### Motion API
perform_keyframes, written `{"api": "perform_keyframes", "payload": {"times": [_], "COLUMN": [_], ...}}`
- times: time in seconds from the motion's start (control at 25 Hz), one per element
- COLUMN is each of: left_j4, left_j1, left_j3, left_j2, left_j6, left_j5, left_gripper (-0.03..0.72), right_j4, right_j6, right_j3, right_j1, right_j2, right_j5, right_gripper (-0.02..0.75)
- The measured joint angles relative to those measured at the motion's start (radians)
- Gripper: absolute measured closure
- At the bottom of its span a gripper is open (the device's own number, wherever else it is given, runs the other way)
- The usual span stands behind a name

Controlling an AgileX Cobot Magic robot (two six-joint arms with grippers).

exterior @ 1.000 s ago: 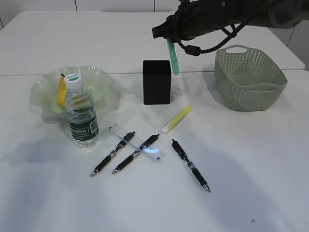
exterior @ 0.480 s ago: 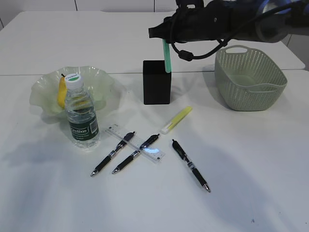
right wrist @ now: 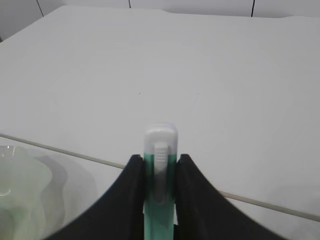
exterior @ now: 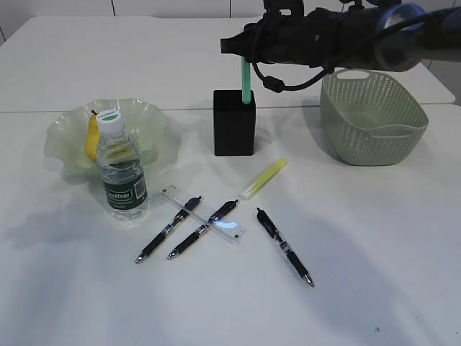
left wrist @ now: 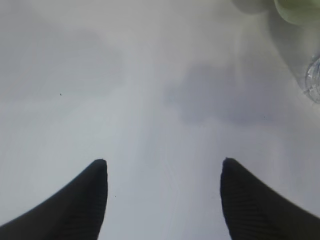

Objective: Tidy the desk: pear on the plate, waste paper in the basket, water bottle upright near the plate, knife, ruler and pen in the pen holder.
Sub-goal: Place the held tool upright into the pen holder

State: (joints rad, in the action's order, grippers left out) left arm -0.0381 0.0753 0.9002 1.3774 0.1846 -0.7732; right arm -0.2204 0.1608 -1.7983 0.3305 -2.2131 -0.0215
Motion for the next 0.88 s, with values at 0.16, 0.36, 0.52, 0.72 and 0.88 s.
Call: {"api": "perform_keyframes", "payload": {"times": [0.16,0.36,0.52,0.72,0.88], "left_j4": [0.000,0.000,0.000,0.000,0.000], "left_j1": [0.000,0.000,0.000,0.000,0.000], "left_j3": [0.000,0.000,0.000,0.000,0.000], "left_j2": [0.000,0.000,0.000,0.000,0.000], "left_j6": [0.000,0.000,0.000,0.000,0.000], "left_j5": [0.000,0.002,0.002,0.004,0.004], "left_gripper": [0.188,0.188,0.188,0.188,0.188], "right_j4": [-0.004,-0.019,-0.032,-0.032,-0.034], "right_j6": [0.000,0.000,0.000,0.000,0.000], "right_j3": [0.000,0.000,0.000,0.000,0.000], "right_j1": [0.000,0.000,0.000,0.000,0.000], "right_j2": [-0.016,-0.044,-0.065,-0.068,-0.068], "right_j5": [0.007,0.012,0.014,0.021,0.021], "right_gripper": [0.597,0.597,0.597,0.597,0.580]}}
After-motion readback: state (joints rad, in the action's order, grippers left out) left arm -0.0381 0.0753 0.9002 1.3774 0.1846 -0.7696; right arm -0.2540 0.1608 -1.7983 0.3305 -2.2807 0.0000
